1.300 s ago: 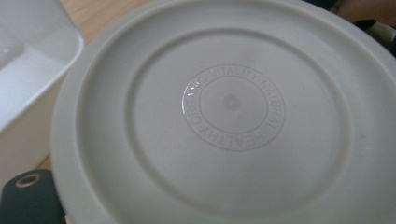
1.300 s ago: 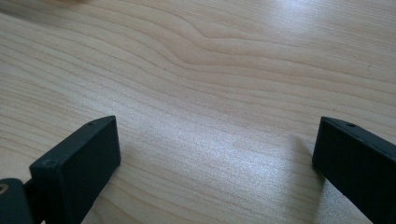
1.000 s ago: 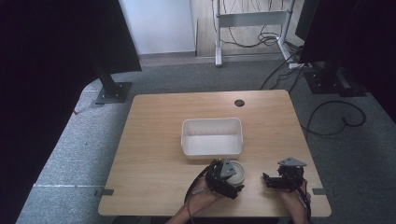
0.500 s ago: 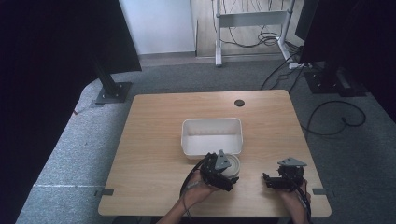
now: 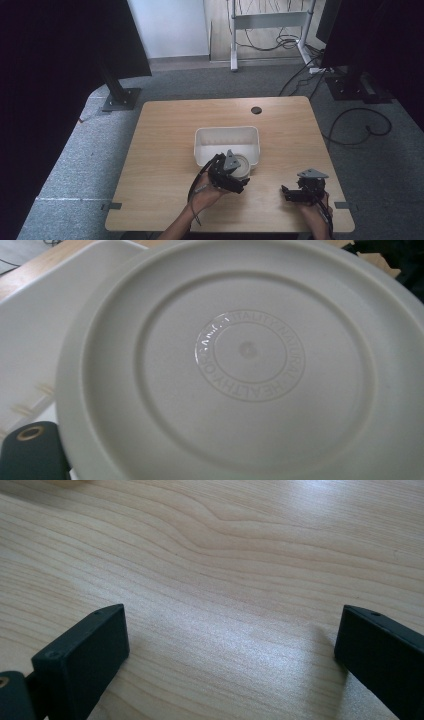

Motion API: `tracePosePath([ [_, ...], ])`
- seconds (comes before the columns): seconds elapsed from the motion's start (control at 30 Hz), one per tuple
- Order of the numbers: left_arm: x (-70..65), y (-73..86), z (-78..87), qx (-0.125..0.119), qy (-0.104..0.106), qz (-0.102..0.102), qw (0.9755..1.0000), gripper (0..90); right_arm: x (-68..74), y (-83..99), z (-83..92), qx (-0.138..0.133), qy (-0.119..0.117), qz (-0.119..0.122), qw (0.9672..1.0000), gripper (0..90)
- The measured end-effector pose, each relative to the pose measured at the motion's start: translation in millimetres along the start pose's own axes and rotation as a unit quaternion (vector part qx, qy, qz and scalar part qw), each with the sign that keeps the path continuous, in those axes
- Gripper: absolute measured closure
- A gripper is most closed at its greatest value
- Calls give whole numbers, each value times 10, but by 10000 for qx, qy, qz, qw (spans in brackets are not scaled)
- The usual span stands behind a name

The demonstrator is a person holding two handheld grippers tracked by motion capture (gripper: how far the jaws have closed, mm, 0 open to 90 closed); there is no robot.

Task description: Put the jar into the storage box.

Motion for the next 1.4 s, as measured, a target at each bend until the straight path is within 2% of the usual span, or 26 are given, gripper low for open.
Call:
tracePosePath([
  [0.6,323,-156,-22,-99,-234,248,9994,104,0,0,0,0,-1,-1,10000,6],
  [0.87,456,-192,-143,-103,-374,359,9986,104,0,0,0,0,0,0,10000,6],
  [1.4,586,-299,-394,-175,-510,530,9971,104,1,0,0,0,-3,-4,10000,6],
])
Point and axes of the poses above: each handheld gripper's, and its own axes: z roughly backward along the jaws, y roughly out of its underside, x roughly to its left, the point moved 8 cm from there along -z, roughly forward along the jaws, and after that the axes turned 12 degrees about z, right-handed, at the moved point
